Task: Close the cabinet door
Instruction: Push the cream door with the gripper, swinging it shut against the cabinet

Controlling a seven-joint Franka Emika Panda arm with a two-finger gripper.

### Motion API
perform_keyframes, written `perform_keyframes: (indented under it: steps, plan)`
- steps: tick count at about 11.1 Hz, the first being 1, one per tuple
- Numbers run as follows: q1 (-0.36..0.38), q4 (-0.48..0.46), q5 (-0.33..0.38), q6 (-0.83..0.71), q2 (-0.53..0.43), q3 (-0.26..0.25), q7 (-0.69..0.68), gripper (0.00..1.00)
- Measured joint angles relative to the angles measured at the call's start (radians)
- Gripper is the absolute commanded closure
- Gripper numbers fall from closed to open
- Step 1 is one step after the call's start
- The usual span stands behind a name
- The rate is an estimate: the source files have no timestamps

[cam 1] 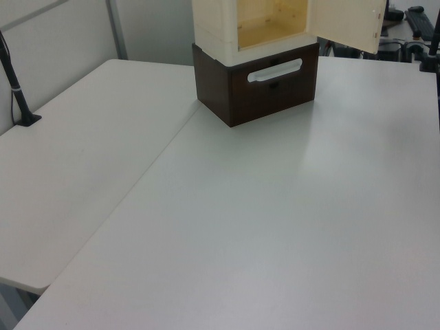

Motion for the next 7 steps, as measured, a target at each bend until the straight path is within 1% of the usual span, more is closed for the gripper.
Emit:
perform_keyframes:
  steps: [1,2,4,6,7]
  plan:
    - [0.017,-0.005,0.013,0.03,0.003,0.001,0.019,1.0]
    - [0.028,-0.012,0.043,0.059,0.008,0.002,0.041,1.0]
    - [0.046,-0.019,0.082,0.118,0.02,0.003,0.048,1.0]
    - [0.075,-0.025,0.089,0.189,0.047,0.003,0.051,1.0]
    - [0.093,-0.028,0.09,0.244,0.068,0.003,0.086,1.0]
